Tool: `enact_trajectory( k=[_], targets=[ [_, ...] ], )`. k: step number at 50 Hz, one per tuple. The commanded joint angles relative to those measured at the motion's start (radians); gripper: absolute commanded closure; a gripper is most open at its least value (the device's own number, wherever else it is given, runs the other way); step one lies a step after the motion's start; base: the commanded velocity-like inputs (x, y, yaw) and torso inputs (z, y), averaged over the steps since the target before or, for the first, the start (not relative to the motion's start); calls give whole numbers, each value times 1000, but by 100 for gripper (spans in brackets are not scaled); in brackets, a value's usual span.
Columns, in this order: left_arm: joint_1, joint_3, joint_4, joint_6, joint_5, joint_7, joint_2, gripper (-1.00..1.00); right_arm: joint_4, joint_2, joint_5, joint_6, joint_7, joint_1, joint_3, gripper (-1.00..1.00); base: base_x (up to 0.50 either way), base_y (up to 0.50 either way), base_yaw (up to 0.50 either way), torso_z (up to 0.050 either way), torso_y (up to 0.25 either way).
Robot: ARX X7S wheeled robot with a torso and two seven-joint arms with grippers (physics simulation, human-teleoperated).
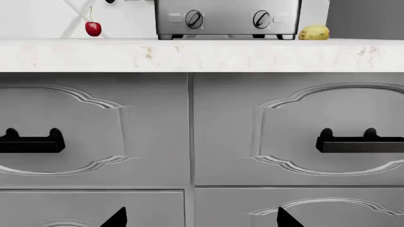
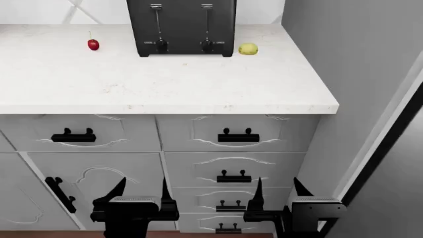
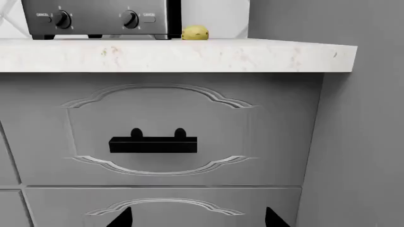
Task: Pick the cherry from the counter and place it in the cabinet.
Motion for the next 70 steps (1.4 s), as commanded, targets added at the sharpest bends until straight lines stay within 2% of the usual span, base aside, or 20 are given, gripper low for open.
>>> enact_trajectory(
  k=[1, 11, 15, 17, 20, 24, 32, 39, 44, 49, 54, 59, 70],
  targets=[
    [1, 18, 0, 2, -17, -19, -15, -100, 7, 16, 15, -2, 18, 2, -22, -100, 0, 0, 0, 0, 0],
    [-1, 51, -10, 10, -50, -59, -43, -100, 32, 48, 25, -32, 46, 3, -68, -100, 0, 0, 0, 0, 0],
    [-1, 62, 13, -21, -50, -72, -54, -100, -8, 64, -11, 43, 64, 0, -97, -100, 0, 0, 0, 0, 0],
    [3, 64, 69, -73, -58, -73, -64, -100, -87, 73, -27, 139, 65, 0, -109, -100, 0, 0, 0, 0, 0],
    [5, 52, 214, -195, -96, -75, -78, -100, -240, 88, -49, 285, 63, 1, -123, -100, 0, 0, 0, 0, 0],
    [-35, 45, 407, -440, -114, -97, -111, -100, -410, 88, -8, 498, 37, 42, -105, -100, 0, 0, 0, 0, 0],
    [-149, 4, 649, -772, -187, -117, -139, -100, -602, 92, 47, 688, 35, 140, -63, -100, 0, 0, 0, 0, 0],
    [-344, -91, 753, -1039, -303, -112, -139, -100, -696, 103, 97, 854, 14, 296, -50, -100, 0, 0, 0, 0, 0],
    [-451, -153, 796, -1171, -361, -116, -135, -100, -752, 99, 159, 1062, -5, 421, -12, -100, 0, 0, 0, 0, 0],
    [-538, -198, 805, -1255, -401, -121, -125, -100, -749, 88, 211, 1264, -18, 567, 31, -100, 0, 0, 0, 0, 0],
    [-618, -224, 791, -1316, -425, -126, -123, -100, -713, 65, 232, 1395, -8, 692, 64, -100, 0, 0, 0, 0, 0],
    [-657, -249, 789, -1341, -438, -130, -129, -100, -677, 58, 237, 1413, 4, 736, 66, -100, 0, 0, 0, 0, 0],
    [-654, -270, 799, -1356, -455, -138, -132, -100, -662, 64, 249, 1397, 17, 745, 65, -100, 0, 0, 0, 0, 0]
  ],
)
